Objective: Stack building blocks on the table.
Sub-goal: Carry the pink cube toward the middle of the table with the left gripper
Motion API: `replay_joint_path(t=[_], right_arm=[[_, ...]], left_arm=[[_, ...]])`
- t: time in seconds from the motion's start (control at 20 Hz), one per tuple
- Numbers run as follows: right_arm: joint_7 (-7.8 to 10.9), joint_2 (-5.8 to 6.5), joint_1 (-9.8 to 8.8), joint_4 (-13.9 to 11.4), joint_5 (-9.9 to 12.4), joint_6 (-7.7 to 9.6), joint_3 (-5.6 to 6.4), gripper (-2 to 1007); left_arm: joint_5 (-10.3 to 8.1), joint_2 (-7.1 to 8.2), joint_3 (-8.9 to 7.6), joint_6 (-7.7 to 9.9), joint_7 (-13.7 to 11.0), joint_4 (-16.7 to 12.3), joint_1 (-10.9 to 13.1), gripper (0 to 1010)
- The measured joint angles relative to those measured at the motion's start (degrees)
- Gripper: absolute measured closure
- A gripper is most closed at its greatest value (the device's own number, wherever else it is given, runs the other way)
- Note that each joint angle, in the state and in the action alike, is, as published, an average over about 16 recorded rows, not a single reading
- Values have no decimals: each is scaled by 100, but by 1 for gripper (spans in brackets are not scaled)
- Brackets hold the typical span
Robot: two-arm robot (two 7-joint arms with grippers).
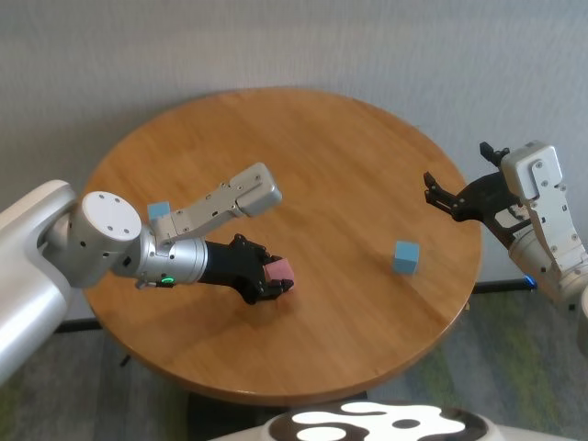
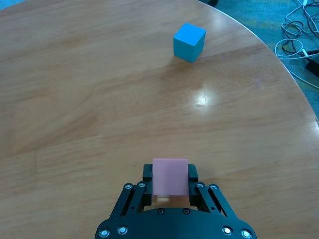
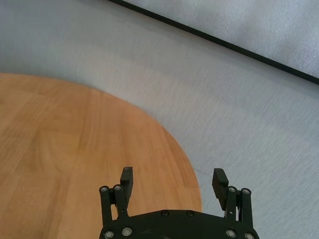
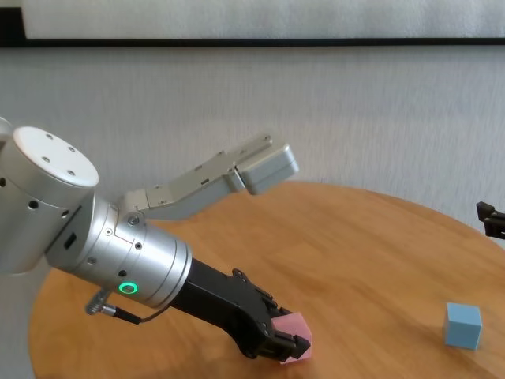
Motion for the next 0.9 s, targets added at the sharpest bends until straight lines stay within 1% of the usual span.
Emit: replay_joint_path(t=[0.55,0.7,0.9], right_arm=[[0,0,0,0,0,0,0,0],[0,0,0,0,0,0,0,0],[0,0,0,0,0,0,0,0]], left_arm=[[53,-29,-41,75,40,4,15,601],[53,-30,-45,81,38,6,16,574],[49,-27,-44,74,29,6,15,508]])
